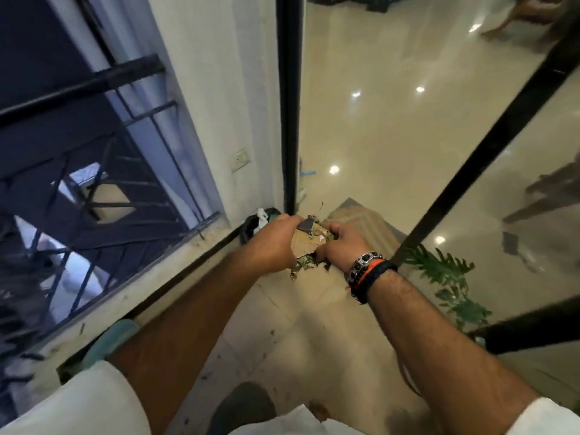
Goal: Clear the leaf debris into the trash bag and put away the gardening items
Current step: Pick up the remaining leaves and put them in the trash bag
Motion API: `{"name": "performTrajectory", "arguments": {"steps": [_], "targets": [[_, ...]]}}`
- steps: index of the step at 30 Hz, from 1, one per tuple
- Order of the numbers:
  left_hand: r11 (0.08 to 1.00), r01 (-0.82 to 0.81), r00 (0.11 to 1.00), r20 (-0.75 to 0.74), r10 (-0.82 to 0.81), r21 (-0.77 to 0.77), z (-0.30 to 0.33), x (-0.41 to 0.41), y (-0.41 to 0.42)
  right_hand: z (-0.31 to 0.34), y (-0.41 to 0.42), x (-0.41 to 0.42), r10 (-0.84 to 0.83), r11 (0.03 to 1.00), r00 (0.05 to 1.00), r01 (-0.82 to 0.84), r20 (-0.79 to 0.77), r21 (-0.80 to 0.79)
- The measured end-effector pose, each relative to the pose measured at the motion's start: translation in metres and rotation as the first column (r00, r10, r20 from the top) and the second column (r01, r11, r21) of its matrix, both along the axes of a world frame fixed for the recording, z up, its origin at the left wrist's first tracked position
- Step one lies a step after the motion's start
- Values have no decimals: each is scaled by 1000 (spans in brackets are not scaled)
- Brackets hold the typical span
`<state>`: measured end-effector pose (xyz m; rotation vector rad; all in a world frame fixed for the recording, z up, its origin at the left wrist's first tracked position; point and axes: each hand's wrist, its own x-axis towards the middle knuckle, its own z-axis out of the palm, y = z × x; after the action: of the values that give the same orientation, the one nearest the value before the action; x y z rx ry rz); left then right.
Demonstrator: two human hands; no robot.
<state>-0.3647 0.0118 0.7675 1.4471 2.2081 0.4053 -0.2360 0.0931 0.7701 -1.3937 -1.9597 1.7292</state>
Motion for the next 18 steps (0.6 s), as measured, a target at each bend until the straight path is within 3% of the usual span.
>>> {"name": "performTrajectory", "arguments": {"steps": [10,18], "targets": [[984,-174,978,107,176,-32,-77,-114,37,-71,53,-126,156,988,985,-155,76,-20],[972,-214,957,175,229,-101,-187,-228,101,-167,125,-246,247,969,960,-245,129,-30]]}}
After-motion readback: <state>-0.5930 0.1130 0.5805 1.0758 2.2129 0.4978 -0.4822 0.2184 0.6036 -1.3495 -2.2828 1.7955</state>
